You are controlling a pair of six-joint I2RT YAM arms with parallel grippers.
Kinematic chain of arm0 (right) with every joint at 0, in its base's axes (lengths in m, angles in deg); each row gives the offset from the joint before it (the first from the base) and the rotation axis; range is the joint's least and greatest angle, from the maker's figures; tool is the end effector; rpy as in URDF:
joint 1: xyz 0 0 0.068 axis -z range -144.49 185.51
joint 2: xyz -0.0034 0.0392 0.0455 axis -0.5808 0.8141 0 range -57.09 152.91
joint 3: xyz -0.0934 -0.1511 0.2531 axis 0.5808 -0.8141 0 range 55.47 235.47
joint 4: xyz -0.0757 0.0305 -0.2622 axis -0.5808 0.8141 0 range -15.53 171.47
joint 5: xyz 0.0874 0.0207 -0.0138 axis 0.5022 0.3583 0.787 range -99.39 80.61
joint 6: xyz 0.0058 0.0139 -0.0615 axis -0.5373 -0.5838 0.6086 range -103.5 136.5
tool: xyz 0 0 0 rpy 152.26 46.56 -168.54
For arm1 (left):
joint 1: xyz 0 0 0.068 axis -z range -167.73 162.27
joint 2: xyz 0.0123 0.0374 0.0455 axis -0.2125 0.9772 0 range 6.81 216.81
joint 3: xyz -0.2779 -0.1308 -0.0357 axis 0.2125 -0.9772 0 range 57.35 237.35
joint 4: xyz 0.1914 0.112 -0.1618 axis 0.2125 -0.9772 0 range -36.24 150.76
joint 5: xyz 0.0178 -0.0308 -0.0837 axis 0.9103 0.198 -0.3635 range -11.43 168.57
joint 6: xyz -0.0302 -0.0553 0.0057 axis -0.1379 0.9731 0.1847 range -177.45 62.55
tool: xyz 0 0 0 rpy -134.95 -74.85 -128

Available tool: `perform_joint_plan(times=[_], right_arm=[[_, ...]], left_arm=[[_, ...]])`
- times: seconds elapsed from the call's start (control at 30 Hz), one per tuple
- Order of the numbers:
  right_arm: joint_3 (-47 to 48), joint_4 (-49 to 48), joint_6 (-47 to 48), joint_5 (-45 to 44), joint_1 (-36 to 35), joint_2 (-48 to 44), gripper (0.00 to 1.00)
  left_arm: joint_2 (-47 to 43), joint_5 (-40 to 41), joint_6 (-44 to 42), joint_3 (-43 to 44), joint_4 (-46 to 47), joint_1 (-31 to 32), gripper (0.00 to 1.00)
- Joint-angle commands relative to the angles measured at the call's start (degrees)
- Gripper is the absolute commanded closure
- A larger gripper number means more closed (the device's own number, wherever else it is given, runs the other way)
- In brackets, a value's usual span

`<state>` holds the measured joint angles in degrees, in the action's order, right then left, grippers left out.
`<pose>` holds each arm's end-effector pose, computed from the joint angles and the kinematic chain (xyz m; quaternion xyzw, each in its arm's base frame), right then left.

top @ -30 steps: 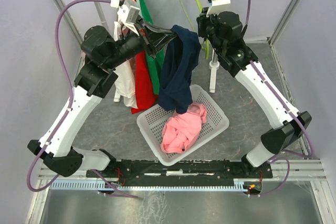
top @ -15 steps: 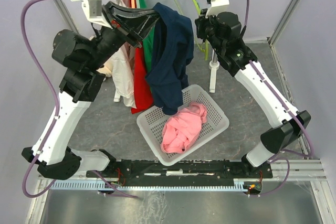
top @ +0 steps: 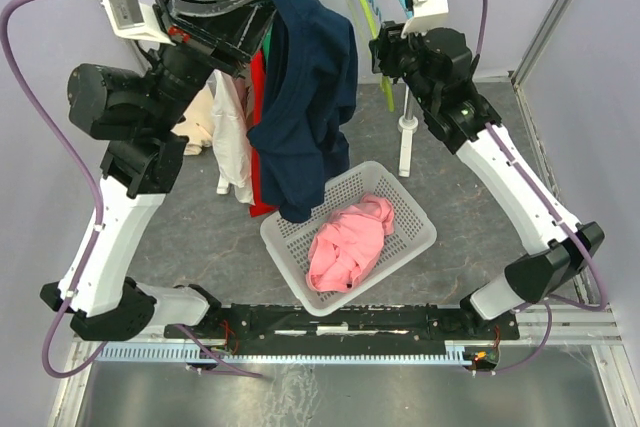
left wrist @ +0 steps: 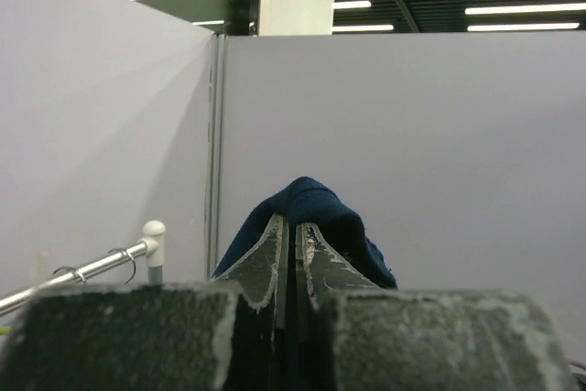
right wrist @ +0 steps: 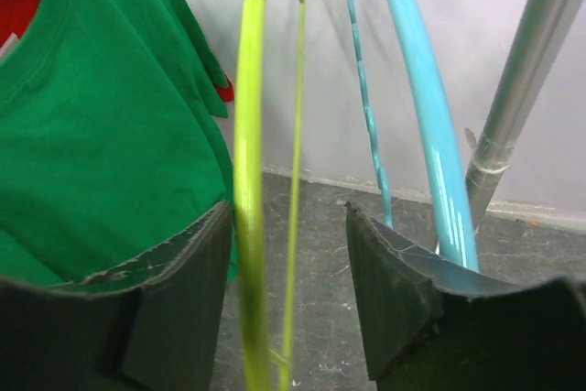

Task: Remove the t-shirt from the hanger
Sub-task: Place the hanger on the clothesline.

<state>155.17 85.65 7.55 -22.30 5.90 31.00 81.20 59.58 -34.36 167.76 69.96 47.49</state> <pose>0.3296 0.1748 0.5266 -0.0470 0.7029 0.1581 0.6919 0.1524 -0.1268 0.6898 0.1914 0.3576 -0.4991 0.7658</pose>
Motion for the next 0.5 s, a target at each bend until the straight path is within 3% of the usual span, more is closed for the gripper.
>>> perform_joint_plan(times=[0.0,0.3,0.47], right_arm=[[-0.95,-2.9,0.3,0.37,0.19,-5.02,0.36],[-6.82,-3.13,0.13,0.66,0.24,-12.81,0.26],[-11.1,-2.39,-0.01,-0.47,0.22,-18.91,0.25]], left_arm=[[1.1,0.18,5.0,5.69,6.62,0.24,0.97],[5.83,-1.12,10.7,11.11,6.99,0.2,0.97],[5.76,-2.26,12.34,7.4,6.54,0.22,0.97]])
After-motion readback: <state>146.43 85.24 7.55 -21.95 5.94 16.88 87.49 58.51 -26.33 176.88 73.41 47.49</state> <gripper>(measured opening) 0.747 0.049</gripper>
